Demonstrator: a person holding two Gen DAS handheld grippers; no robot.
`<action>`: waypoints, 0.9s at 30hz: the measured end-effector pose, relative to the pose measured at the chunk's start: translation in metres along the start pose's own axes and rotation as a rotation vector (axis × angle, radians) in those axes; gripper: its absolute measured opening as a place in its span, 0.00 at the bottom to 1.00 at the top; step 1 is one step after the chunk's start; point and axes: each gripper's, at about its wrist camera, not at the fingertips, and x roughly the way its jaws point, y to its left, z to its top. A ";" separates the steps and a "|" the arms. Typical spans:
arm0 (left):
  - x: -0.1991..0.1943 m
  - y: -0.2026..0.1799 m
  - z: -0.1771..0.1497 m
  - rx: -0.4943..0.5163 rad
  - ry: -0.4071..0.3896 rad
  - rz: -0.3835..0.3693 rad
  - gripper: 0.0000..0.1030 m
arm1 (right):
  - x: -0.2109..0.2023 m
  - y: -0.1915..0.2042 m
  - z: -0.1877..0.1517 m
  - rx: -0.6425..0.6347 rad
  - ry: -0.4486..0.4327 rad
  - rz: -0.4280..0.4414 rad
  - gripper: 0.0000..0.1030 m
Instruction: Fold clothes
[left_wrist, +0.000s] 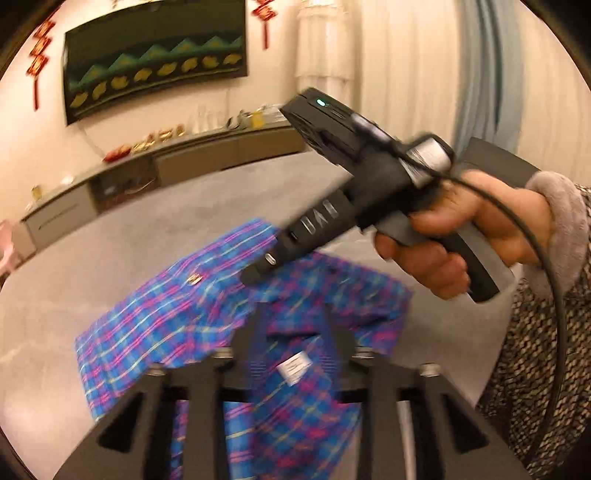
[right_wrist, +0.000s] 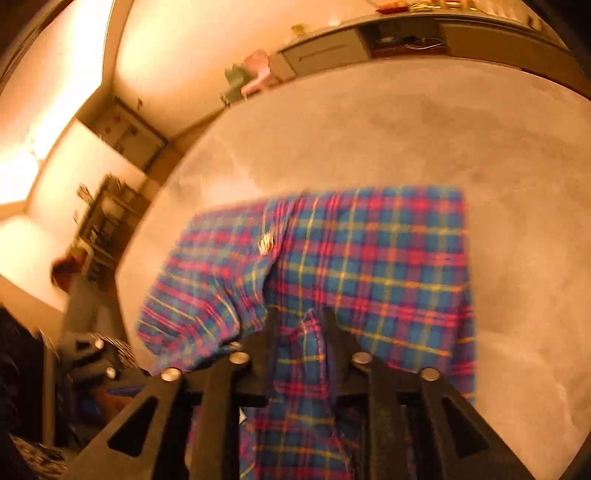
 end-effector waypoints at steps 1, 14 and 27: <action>0.005 -0.006 0.001 0.010 0.019 -0.007 0.41 | -0.009 -0.002 0.001 0.006 -0.017 0.006 0.25; 0.037 -0.016 -0.046 0.052 0.358 0.093 0.34 | -0.022 -0.007 -0.044 -0.352 0.186 -0.247 0.20; -0.056 0.112 -0.024 -0.393 0.187 0.249 0.41 | -0.048 0.093 -0.048 -0.543 0.070 0.025 0.25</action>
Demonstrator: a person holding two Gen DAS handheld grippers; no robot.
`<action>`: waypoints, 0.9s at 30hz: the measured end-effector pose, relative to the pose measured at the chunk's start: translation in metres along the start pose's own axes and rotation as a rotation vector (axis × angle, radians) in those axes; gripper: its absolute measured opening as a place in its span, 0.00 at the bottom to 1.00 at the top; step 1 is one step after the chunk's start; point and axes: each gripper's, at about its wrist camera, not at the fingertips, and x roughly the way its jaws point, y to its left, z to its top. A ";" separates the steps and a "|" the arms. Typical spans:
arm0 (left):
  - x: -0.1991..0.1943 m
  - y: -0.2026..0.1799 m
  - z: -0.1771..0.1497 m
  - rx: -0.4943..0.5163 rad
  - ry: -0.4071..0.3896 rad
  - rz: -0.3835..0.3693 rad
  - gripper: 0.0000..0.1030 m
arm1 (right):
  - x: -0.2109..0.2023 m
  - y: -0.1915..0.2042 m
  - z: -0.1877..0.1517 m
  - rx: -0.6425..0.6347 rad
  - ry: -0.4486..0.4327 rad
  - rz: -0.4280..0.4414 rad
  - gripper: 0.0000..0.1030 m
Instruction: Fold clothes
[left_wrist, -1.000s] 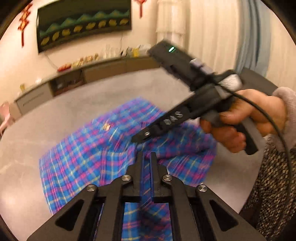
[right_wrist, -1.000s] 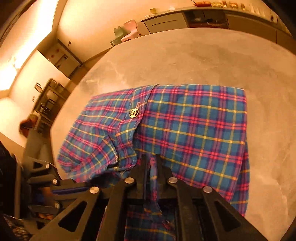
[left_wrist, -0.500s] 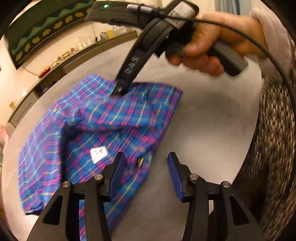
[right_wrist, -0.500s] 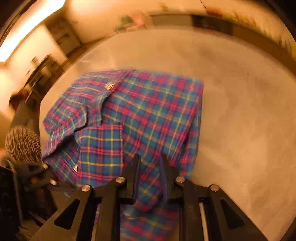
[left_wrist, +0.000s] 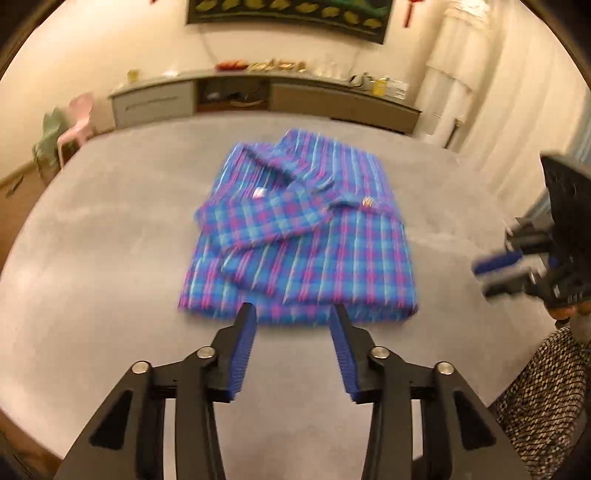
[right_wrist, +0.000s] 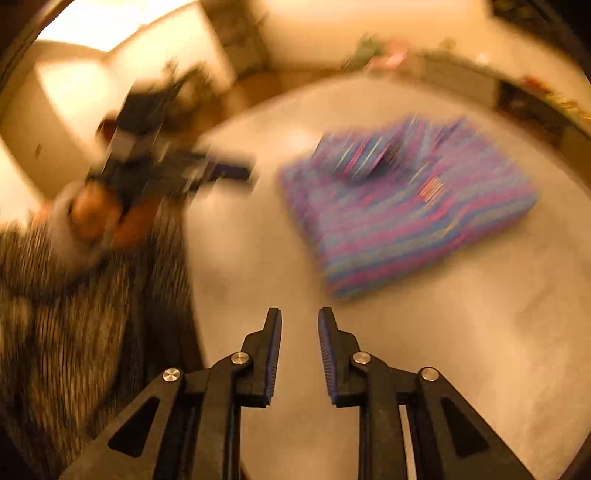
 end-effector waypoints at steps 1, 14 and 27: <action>-0.004 -0.005 0.009 0.033 -0.014 0.026 0.41 | -0.001 0.000 0.008 0.015 -0.045 -0.040 0.25; 0.123 0.034 0.048 -0.015 0.137 -0.056 0.41 | 0.071 -0.016 0.016 -0.084 0.023 -0.345 0.25; 0.139 0.056 0.071 0.009 0.097 0.038 0.34 | 0.109 -0.123 0.063 0.118 0.007 -0.498 0.47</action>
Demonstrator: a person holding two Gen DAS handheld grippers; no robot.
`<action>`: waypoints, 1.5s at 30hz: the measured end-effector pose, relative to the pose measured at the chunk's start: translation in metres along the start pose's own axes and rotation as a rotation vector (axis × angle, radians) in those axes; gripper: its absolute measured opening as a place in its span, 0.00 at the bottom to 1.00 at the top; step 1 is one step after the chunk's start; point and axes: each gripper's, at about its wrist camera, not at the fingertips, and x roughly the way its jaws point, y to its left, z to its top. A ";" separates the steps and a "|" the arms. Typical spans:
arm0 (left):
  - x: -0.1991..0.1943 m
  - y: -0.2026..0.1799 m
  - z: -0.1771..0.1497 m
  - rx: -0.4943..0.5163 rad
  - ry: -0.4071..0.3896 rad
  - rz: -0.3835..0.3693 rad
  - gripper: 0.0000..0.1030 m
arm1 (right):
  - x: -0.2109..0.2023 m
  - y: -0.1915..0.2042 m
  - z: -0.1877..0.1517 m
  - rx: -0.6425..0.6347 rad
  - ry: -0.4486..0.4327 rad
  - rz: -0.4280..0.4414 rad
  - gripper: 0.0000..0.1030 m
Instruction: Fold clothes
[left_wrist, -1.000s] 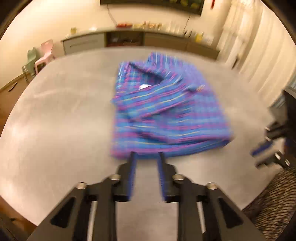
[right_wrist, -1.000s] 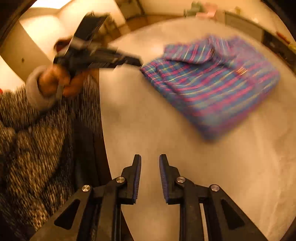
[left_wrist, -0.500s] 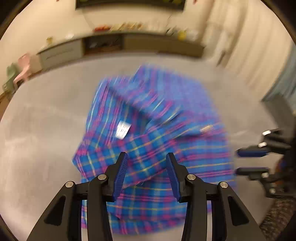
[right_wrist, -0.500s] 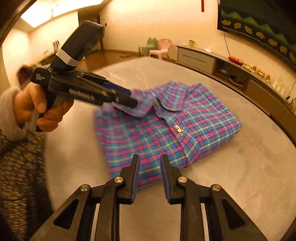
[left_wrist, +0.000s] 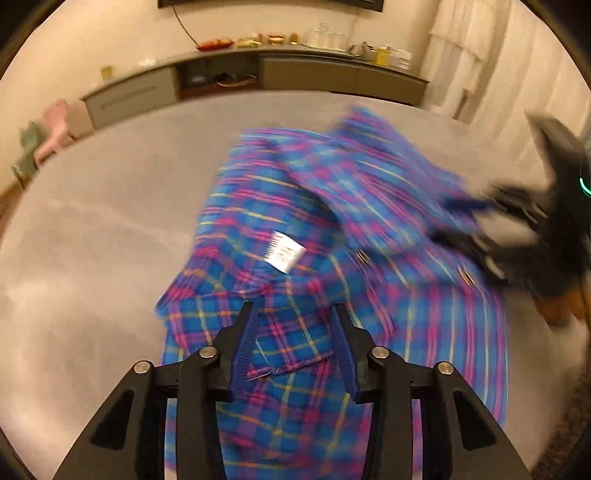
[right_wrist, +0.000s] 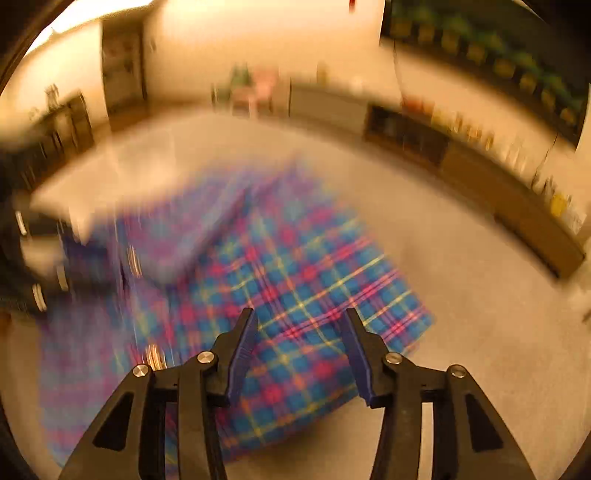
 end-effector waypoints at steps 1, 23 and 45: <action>-0.004 0.003 0.005 -0.019 -0.012 0.026 0.33 | -0.001 0.006 -0.003 0.014 0.067 0.025 0.47; -0.059 0.017 -0.035 -0.053 -0.007 -0.187 0.43 | -0.051 0.021 -0.044 0.102 0.060 0.095 0.49; -0.114 -0.107 -0.094 -0.071 -0.179 0.019 1.00 | -0.109 0.067 -0.083 0.176 0.034 -0.085 0.66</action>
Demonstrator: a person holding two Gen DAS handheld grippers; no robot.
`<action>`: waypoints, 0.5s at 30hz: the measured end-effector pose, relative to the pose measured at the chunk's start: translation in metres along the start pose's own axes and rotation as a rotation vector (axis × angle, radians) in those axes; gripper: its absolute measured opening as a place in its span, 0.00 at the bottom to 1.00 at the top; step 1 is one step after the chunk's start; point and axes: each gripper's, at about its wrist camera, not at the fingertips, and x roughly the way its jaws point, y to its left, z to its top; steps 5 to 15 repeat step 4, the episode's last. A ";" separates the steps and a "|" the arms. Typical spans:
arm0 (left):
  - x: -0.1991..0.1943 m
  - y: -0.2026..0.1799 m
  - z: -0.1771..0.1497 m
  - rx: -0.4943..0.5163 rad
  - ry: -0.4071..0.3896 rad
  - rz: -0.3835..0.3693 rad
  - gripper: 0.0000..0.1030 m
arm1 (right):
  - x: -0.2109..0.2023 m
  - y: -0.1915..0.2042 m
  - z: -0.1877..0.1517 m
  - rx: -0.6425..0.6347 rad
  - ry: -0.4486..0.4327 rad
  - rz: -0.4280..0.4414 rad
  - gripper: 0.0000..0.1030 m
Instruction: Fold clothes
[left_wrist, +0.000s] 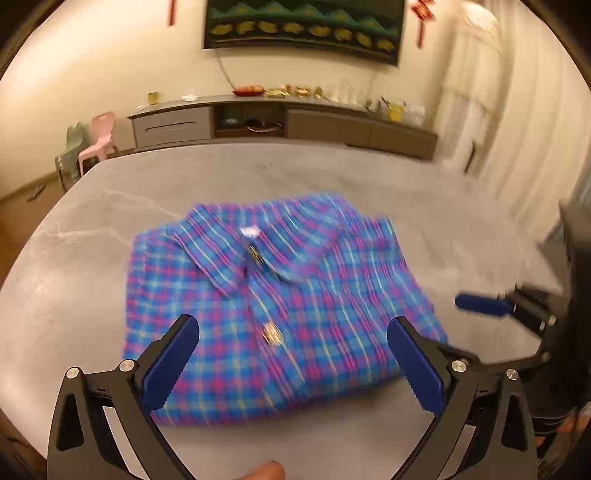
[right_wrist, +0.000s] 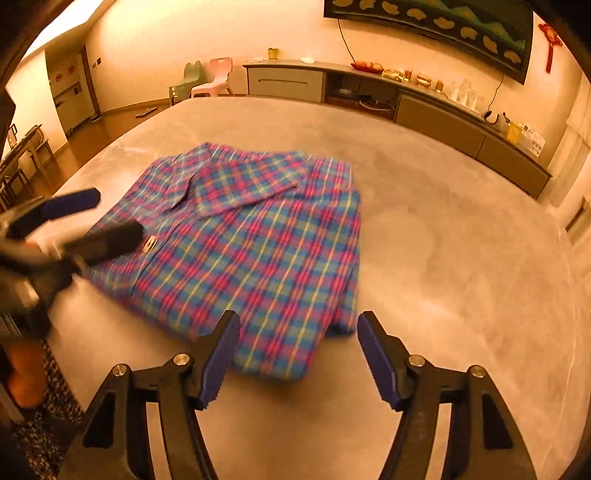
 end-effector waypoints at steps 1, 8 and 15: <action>-0.001 -0.002 -0.001 -0.002 -0.004 -0.008 1.00 | 0.000 0.003 -0.003 -0.006 0.000 -0.006 0.66; -0.014 0.001 -0.010 -0.037 -0.034 -0.007 1.00 | -0.001 0.011 -0.010 -0.026 -0.002 -0.027 0.66; -0.014 0.001 -0.010 -0.037 -0.034 -0.007 1.00 | -0.001 0.011 -0.010 -0.026 -0.002 -0.027 0.66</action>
